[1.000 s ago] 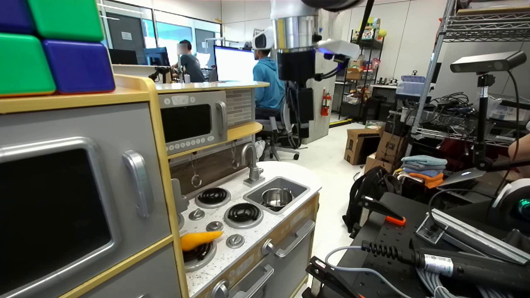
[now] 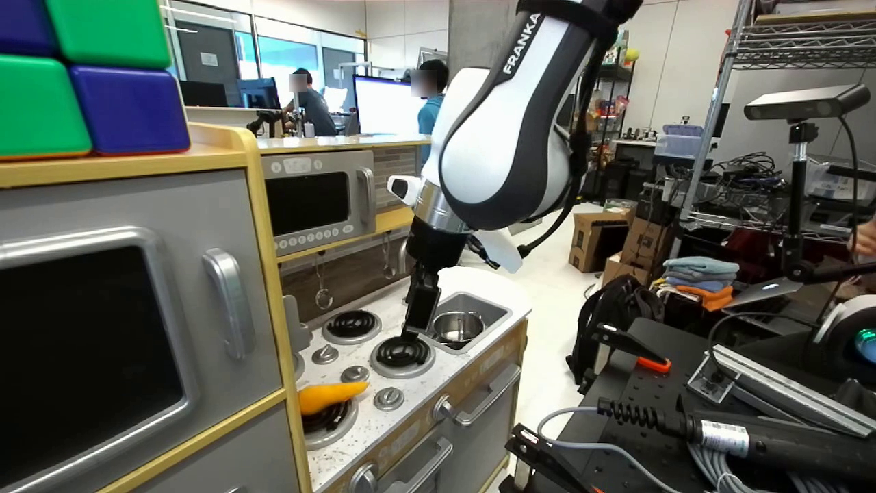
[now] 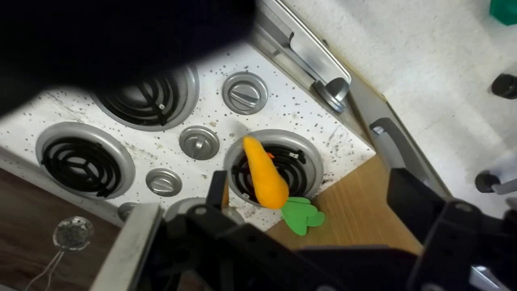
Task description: Put the carrot plush toy in the pot
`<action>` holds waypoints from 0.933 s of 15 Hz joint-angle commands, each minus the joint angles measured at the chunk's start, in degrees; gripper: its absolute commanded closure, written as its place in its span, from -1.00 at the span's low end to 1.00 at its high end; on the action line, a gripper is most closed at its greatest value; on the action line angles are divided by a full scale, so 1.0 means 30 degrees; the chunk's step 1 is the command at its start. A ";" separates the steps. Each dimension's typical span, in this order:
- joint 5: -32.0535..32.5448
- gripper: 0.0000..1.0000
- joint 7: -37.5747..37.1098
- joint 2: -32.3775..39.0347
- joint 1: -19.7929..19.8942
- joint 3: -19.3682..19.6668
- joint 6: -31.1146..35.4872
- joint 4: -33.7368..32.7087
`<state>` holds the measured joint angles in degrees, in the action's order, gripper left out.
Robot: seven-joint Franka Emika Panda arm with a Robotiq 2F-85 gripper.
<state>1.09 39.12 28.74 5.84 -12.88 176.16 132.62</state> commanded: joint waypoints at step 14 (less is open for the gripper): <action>0.6452 -1.00 -0.5132 0.9270 0.1778 -0.2274 0.4583 -0.8010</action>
<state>17.17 26.31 47.54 10.00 -17.24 192.59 119.29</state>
